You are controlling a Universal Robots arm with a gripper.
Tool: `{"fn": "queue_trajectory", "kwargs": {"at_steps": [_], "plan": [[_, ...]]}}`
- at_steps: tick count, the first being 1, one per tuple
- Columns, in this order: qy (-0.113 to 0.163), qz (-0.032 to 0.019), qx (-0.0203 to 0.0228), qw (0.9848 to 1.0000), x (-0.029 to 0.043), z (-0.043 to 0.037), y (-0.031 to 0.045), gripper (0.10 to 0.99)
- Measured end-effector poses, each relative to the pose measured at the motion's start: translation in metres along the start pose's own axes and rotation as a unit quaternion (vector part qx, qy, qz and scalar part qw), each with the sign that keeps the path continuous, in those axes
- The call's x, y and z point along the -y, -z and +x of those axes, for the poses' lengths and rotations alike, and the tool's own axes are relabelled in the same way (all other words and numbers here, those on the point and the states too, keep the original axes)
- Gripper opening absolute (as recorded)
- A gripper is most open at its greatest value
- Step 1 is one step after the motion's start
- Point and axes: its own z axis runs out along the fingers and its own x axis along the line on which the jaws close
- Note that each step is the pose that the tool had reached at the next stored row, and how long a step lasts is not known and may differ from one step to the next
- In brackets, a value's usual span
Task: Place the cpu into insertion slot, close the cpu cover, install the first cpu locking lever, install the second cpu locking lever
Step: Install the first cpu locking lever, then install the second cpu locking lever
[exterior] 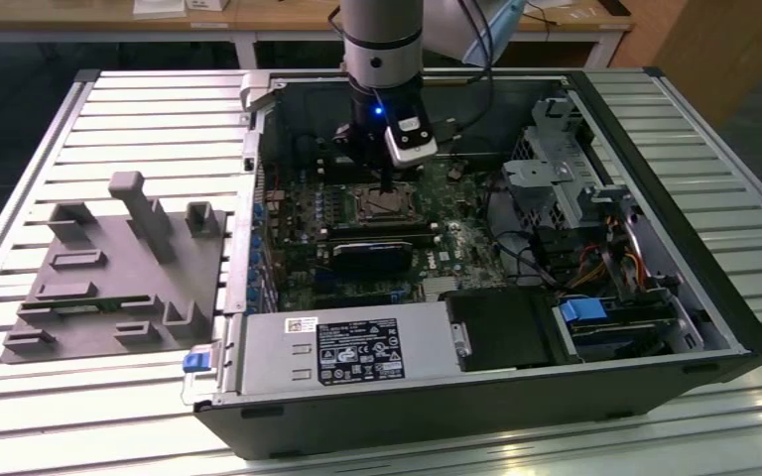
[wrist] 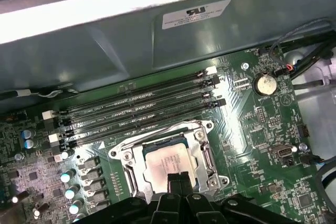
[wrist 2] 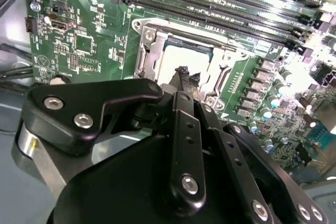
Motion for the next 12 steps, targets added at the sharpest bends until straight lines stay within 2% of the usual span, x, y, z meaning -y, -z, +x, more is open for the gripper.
{"fn": "queue_trajectory", "kwargs": {"at_steps": [12], "plan": [[0.0, 0.0001, 0.0, 1.0, 0.002, -0.0008, 0.0015, 0.102]]}}
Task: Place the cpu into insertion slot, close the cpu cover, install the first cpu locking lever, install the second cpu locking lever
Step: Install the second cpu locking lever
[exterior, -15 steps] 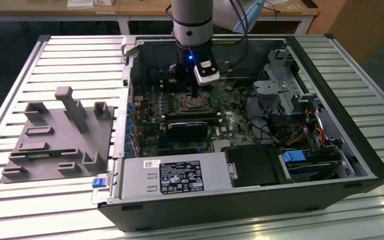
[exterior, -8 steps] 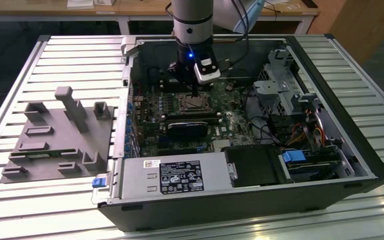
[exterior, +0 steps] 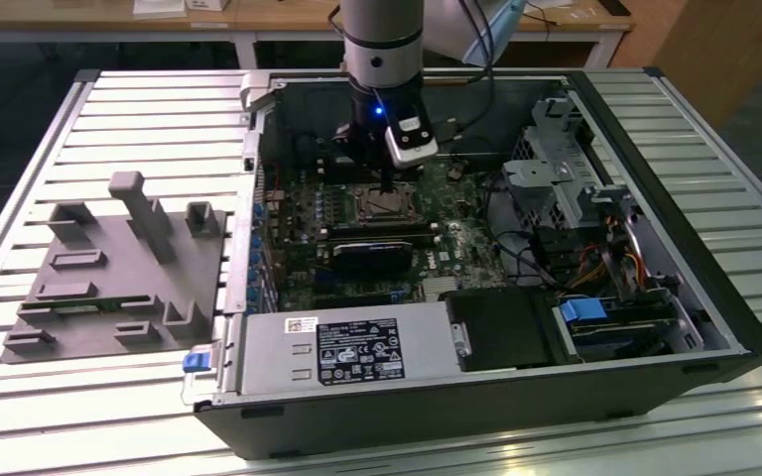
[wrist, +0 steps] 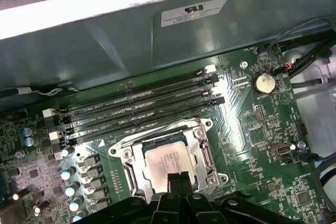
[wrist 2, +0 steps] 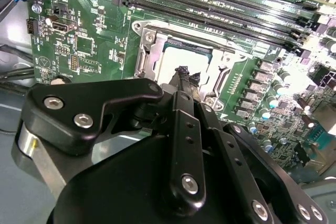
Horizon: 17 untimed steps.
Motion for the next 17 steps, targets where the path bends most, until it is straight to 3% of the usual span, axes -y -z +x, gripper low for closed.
{"fn": "queue_trajectory", "kwargs": {"at_steps": [17], "plan": [[0.0, 0.0, 0.0, 1.0, 0.0187, -0.0056, 0.0007, 0.102]]}}
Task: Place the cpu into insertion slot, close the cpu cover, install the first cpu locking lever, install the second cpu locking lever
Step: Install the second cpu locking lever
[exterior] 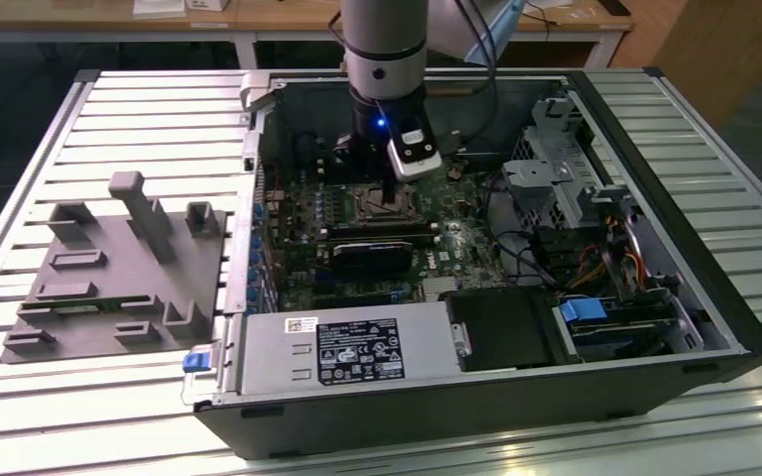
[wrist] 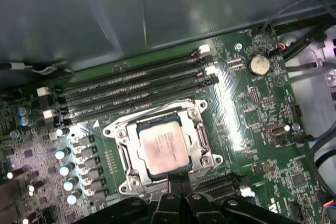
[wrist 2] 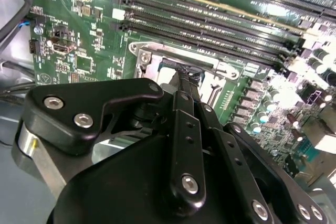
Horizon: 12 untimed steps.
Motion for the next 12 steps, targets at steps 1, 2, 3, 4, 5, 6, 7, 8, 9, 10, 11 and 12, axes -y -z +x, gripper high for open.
{"fn": "queue_trajectory", "kwargs": {"at_steps": [1, 2, 3, 4, 5, 6, 7, 8, 9, 10, 11, 12], "plan": [[0.0, 0.0, 0.0, 1.0, 0.001, -0.0003, 0.0001, 0.102], [0.0, 0.0, 0.0, 1.0, 0.0019, -0.0006, 0.0001, 0.102], [0.0, 0.0, 0.0, 1.0, 0.0028, -0.0008, 0.0001, 0.102], [0.0, 0.0001, 0.0001, 1.0, 0.0034, -0.0009, 0.0001, 0.102], [0.0, 0.0005, 0.0002, 1.0, 0.0035, -0.0007, 0.0002, 0.102], [0.0, 0.0008, 0.0003, 1.0, 0.0036, -0.0007, 0.0005, 0.102], [0.0, 0.0011, 0.0003, 1.0, 0.0038, -0.0007, 0.001, 0.102], [0.0, 0.0011, 0.0004, 1.0, 0.0038, -0.0007, 0.0016, 0.102], [0.0, 0.001, 0.0004, 1.0, 0.0038, -0.0007, 0.0022, 0.102], [0.0, 0.001, 0.0005, 1.0, 0.0039, -0.0007, 0.003, 0.102], [0.0, 0.0009, 0.0005, 1.0, 0.004, -0.0007, 0.0038, 0.102], [0.0, 0.0009, 0.0006, 1.0, 0.0041, -0.0008, 0.0046, 0.102]]}}
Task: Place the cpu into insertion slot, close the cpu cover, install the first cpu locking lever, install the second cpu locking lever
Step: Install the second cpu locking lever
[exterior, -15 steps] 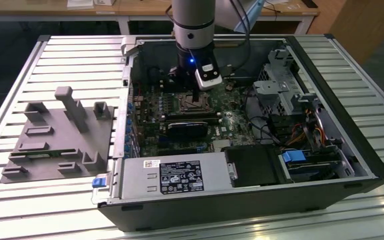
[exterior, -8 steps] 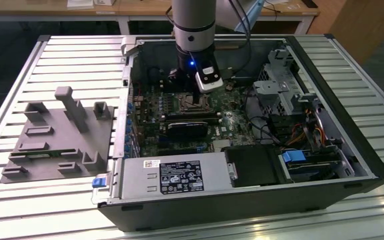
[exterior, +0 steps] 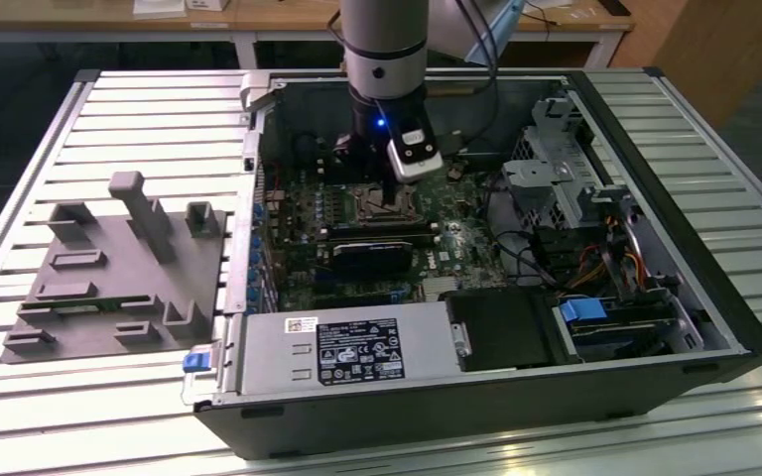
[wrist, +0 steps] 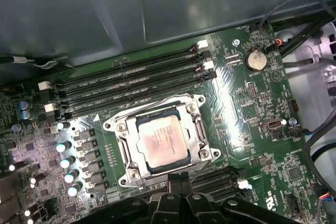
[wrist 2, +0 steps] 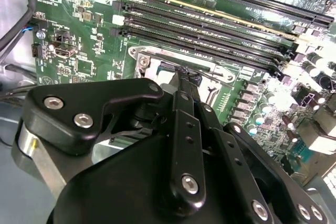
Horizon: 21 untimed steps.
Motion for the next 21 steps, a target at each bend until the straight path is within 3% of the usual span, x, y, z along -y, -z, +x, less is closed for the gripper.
{"fn": "queue_trajectory", "kwargs": {"at_steps": [5, 14, 21], "plan": [[0.0, -0.0001, 0.0003, 1.0, 0.0019, -0.0003, 0.0017, 0.102], [0.003, -0.0004, 0.0004, 1.0, 0.0127, -0.001, 0.0023, 0.102], [0.035, -0.003, -0.0017, 0.9994, 0.0143, 0.0014, 0.0017, 0.102]]}}
